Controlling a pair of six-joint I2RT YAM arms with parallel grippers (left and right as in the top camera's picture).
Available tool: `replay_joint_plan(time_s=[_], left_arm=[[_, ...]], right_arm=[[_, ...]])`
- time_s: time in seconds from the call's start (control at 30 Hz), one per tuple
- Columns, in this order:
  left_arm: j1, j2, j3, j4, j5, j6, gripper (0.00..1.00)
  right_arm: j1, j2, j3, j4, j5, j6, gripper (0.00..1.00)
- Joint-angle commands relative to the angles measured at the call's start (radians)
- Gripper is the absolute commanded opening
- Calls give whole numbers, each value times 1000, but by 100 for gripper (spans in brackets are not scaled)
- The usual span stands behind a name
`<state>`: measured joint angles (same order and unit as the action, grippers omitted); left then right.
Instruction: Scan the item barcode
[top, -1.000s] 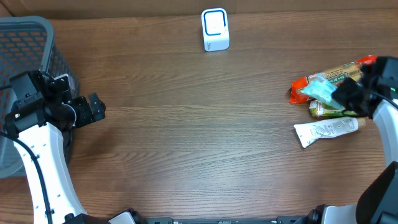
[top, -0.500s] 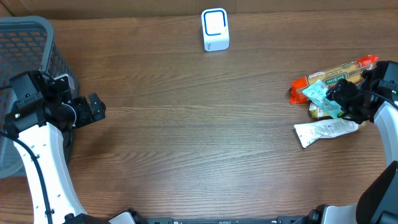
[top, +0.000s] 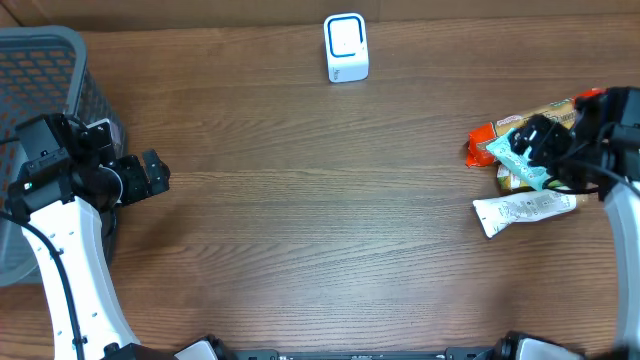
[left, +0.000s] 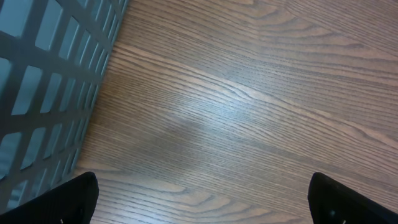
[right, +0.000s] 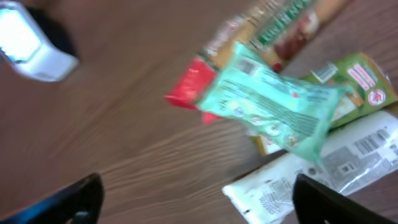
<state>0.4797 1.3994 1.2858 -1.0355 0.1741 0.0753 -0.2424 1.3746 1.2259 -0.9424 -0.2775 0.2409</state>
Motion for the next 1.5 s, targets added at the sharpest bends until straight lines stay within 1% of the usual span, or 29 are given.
replay_joint_plan(time_s=[0.0,0.2,0.47,0.67,1.13,1.23,1.3,1.37,1.47], left_arm=[[-2,6,10,0,-2,-19,100],[-2,6,10,0,-2,-19,100],[-2,6,10,0,-2,-20,100],[-2,6,10,0,-2,-19,100],[-2,6,10,0,-2,-19,99],[-2,6,10,0,-2,-19,99],[-2,6,10,0,-2,-19,100],[-2,6,10,0,-2,-20,100],[-2,6,10,0,-2,-19,100]], right_arm=[[50,-146,96,-59,-13,-105,100],[123,-331,118,-150,-56,-218,100],[148,-488,118,-214,-69,-219,100],[148,-502,117,-279,-68,-219,100],[148,-497,115,-282,-64,-219,100],[148,-533,108,-255,3,-220,100],[148,-571,77,-195,27,-220,100],[148,-624,10,-92,48,-220,100],[148,-715,-143,120,53,-220,100]])
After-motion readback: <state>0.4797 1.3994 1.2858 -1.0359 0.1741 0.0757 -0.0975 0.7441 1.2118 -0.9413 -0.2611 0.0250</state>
